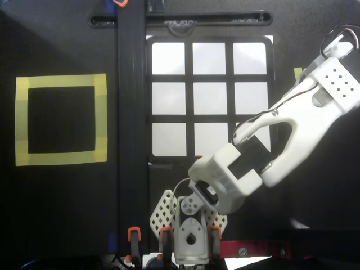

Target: Pick and place at Grid spot 2

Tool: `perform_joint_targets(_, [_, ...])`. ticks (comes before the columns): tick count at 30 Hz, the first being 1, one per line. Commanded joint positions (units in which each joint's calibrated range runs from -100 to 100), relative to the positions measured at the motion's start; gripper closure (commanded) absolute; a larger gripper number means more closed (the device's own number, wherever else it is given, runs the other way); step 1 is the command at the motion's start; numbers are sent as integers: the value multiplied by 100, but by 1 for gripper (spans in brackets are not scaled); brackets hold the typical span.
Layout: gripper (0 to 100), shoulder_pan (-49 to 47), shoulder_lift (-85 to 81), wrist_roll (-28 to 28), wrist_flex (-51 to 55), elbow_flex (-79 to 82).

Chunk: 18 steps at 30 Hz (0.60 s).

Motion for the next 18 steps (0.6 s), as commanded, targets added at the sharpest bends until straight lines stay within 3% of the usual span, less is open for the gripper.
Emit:
perform_joint_targets(1, [87,-114,-263,-147,13,-103])
perform_joint_targets(5, [87,-801,-263,-816,21,-103])
perform_joint_targets(18, [87,-3591,-546,-3995,212,-93])
